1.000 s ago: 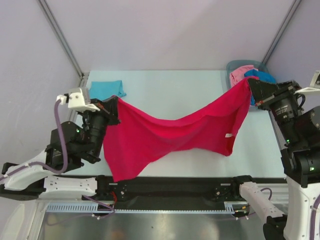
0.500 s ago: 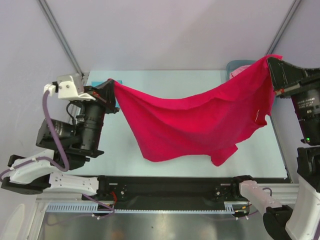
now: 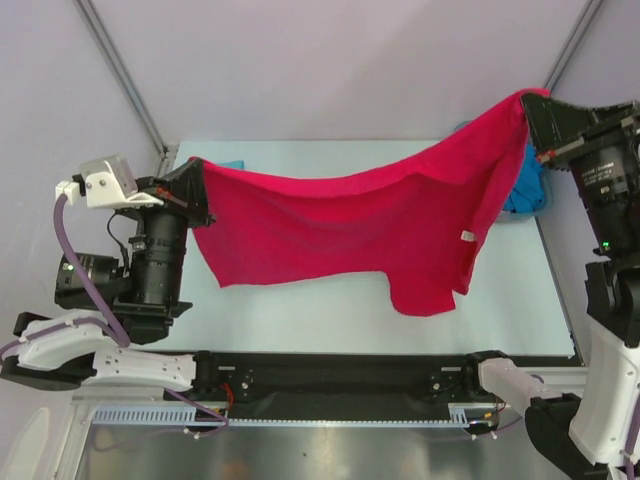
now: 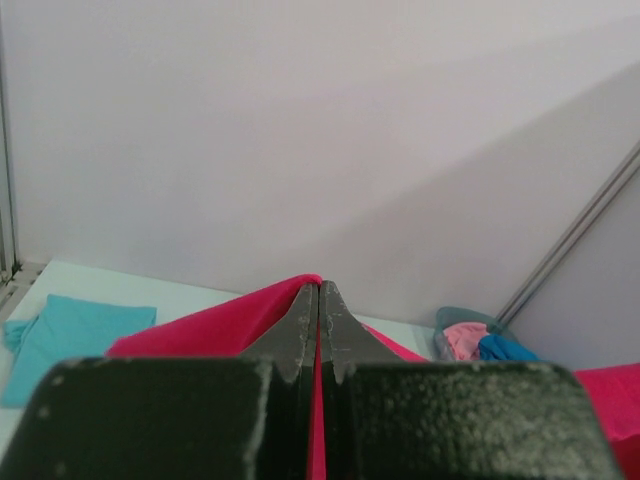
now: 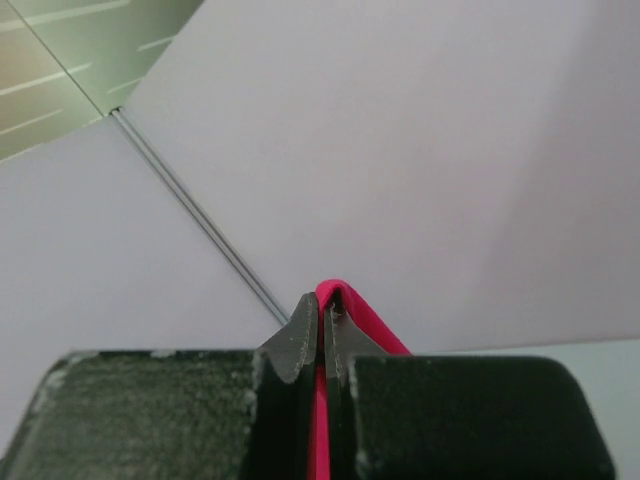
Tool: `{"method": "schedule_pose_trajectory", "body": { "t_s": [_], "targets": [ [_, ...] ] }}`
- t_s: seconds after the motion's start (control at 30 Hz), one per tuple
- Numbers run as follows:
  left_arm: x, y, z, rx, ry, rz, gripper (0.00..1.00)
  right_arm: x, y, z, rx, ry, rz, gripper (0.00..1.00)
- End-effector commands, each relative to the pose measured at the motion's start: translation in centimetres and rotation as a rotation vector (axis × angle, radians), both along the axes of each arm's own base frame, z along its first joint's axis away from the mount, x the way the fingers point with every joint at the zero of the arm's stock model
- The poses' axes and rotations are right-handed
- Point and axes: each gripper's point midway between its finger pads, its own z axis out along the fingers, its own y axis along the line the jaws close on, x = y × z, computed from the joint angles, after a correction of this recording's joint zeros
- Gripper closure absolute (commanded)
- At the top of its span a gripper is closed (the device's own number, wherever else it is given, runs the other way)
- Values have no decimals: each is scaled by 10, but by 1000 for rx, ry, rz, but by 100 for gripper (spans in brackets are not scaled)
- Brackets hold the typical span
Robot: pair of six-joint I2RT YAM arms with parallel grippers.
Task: Fold and stack the t-shirts
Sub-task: Flatten the tshirt out
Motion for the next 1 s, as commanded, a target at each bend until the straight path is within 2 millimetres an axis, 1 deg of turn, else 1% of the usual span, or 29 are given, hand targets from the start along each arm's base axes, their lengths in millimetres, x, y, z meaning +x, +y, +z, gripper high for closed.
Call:
{"method": "schedule_pose_trajectory", "body": {
  "t_s": [0.0, 0.03, 0.07, 0.1, 0.17, 0.2, 0.23, 0.3, 0.33, 0.43, 0.47, 0.5, 0.57, 0.63, 0.67, 0.7, 0.73, 0.77, 0.8, 0.83, 0.87, 0.9, 0.97],
  "targets": [
    [-3, 3, 36, -20, -96, -19, 99, -35, 0, 59, 8, -204, 20, 100],
    [-5, 5, 42, -27, -110, -29, 100, -40, 0, 63, 8, -219, 21, 100],
    [-6, 3, 45, -24, -127, -42, 100, -41, 1, 63, 6, -224, 28, 100],
    [-7, 4, 44, -29, -132, -47, 100, -48, 1, 64, 6, -241, 31, 100],
    [-7, 5, 41, -30, -129, -46, 100, -51, 1, 59, 3, -239, 33, 100],
    [-7, 9, 39, -44, -122, -42, 100, -45, 2, 51, -1, -215, 34, 100],
    [-7, 7, 35, -35, -118, -40, 100, -48, 1, 49, 2, -216, 32, 100],
    [-6, 9, 30, -39, -116, -25, 100, -40, 2, 39, 7, -189, 37, 100],
    [-6, 9, 27, -35, -112, -22, 100, -40, 3, 36, 7, -186, 43, 100],
    [-6, 10, 21, -45, -101, -29, 100, -37, 5, 32, 9, -191, 49, 100],
    [-6, 8, 20, -44, -99, -40, 100, -39, 3, 33, 11, -200, 42, 100],
    [-7, 5, 18, -41, -97, -50, 100, -36, 3, 33, 10, -204, 37, 100],
    [-7, 5, 20, -38, -119, -34, 100, -19, 5, 23, 5, -168, 36, 100],
    [-3, 7, 25, -25, -141, 18, 99, -4, 7, 18, 8, -157, 42, 100],
    [0, -2, 26, -1, -151, 42, 100, 17, 9, 5, 8, -113, 42, 100],
    [8, 5, 32, -6, -159, 93, 100, 29, 10, 1, 8, -100, 37, 100],
    [13, 1, 34, 5, -159, 106, 100, 41, 12, -5, 5, -82, 40, 100],
    [22, -15, 28, 125, -156, 88, 100, 54, 14, -13, 2, -56, 45, 100],
    [39, -12, 26, 26, -145, 97, 100, 75, 16, -24, -1, -24, 43, 100],
    [47, -10, 30, 0, -139, 95, 100, 83, 17, -30, 0, -9, 44, 100],
    [58, -23, 22, 1, -121, 56, 100, 96, 18, -40, -3, 13, 39, 100],
    [75, -21, 15, 24, -111, 109, 100, 109, 18, -49, -5, 36, 29, 100],
    [94, -31, 5, 46, -90, 120, 100, 130, 16, -65, -11, 72, 12, 100]
  ]
}}
